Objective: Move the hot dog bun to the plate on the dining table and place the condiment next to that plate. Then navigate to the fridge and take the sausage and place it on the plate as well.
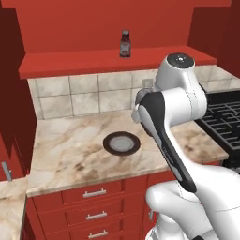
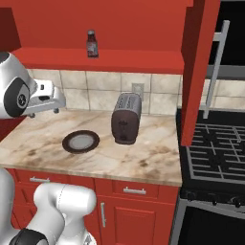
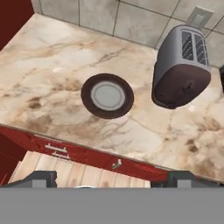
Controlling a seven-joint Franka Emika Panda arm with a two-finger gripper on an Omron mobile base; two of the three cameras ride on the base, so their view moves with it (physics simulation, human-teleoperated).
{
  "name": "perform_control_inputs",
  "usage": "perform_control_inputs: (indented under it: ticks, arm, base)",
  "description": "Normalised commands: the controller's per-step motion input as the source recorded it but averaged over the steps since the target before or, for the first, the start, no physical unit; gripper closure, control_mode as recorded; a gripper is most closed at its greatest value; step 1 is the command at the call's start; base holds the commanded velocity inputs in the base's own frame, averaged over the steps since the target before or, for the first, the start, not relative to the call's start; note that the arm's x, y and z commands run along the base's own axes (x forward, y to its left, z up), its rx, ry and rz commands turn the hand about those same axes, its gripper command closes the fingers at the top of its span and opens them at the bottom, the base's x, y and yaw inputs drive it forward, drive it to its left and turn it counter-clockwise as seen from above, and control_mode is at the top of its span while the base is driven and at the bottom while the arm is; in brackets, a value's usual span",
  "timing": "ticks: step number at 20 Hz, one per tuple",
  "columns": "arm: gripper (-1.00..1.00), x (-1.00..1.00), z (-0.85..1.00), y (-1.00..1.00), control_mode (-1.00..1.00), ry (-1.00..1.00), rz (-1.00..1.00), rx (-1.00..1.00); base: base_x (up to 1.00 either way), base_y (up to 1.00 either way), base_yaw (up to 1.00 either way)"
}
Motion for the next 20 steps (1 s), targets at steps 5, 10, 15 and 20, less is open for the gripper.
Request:
perform_control_inputs:
  ticks: [5,10,15,20]
  arm:
    - [-1.0,0.0,0.0,0.0,1.0,0.0,0.0,0.0]
    - [-1.0,0.08,0.08,-0.09,-1.0,-0.04,0.03,0.05]
    - [-1.0,0.01,0.59,-0.22,-1.0,-0.26,0.01,0.09]
    - [-1.0,0.0,0.84,-0.27,-1.0,-0.31,0.0,0.07]
  base:
    - [0.33,-0.11,0.12]
    - [0.04,-0.04,0.02]
    - [0.0,0.0,0.0]
    - [0.0,0.0,0.0]
